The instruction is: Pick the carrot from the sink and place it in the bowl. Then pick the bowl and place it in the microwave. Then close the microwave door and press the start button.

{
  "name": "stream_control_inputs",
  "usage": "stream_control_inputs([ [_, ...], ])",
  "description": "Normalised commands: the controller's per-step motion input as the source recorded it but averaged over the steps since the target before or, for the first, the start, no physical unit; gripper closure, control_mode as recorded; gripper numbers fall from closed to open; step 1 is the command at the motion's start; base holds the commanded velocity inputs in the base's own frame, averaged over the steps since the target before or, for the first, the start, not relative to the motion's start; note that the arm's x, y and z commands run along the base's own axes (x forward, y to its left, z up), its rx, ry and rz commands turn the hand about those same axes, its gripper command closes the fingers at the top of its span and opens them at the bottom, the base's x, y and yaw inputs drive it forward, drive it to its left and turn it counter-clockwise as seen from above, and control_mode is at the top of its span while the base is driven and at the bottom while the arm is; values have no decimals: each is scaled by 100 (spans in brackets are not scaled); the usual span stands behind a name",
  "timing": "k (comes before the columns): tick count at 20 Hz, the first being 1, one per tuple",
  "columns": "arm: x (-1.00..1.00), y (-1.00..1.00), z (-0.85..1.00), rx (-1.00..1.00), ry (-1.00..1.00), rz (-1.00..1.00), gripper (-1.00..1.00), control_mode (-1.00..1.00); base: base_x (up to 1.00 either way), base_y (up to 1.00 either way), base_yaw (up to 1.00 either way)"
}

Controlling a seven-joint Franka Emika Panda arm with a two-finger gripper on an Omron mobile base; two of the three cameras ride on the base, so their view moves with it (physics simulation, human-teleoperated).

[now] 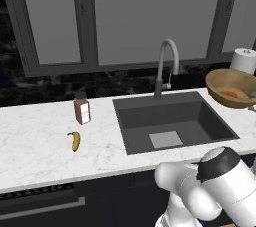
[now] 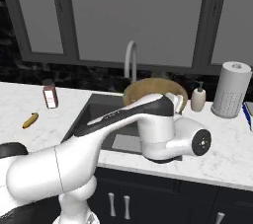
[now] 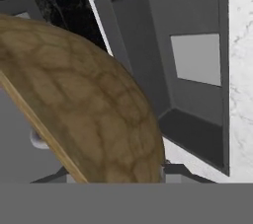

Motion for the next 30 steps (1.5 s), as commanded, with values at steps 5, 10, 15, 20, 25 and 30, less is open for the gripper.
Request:
stream_control_inputs([
  [5,-2,69,53,0,10,0,100,-100,0,0,0],
  [10,-13,32,52,0,7,0,100,-100,0,0,0],
  [15,0,13,0,0,2,0,100,-100,0,0,0],
  [20,0,0,0,0,0,0,100,-100,0,0,0],
  [25,-5,0,0,0,-2,0,100,100,-31,-1,-2],
  [30,0,0,0,0,0,0,100,100,-71,-1,-29],
])
